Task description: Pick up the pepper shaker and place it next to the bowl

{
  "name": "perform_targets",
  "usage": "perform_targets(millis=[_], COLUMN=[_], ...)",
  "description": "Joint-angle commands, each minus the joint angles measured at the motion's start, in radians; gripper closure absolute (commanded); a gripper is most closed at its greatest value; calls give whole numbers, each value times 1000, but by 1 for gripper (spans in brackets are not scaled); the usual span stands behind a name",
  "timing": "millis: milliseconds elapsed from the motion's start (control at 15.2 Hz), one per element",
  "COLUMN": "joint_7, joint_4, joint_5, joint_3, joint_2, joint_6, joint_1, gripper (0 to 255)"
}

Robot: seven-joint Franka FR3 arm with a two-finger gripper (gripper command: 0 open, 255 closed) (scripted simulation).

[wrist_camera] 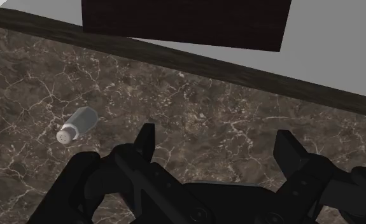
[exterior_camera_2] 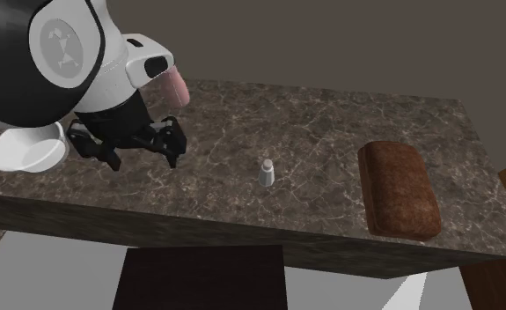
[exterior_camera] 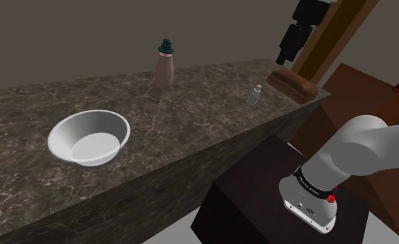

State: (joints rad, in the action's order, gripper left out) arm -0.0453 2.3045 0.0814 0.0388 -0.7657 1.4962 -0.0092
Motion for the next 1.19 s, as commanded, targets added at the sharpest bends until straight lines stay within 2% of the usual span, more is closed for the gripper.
perform_targets(millis=[0, 594, 1122], joint_7=[0, -64, -102], joint_4=[0, 141, 183], joint_5=[0, -108, -195], joint_3=[0, -68, -135], joint_2=[0, 109, 288], joint_6=[0, 280, 539], joint_1=[0, -70, -138], gripper=[0, 0, 0])
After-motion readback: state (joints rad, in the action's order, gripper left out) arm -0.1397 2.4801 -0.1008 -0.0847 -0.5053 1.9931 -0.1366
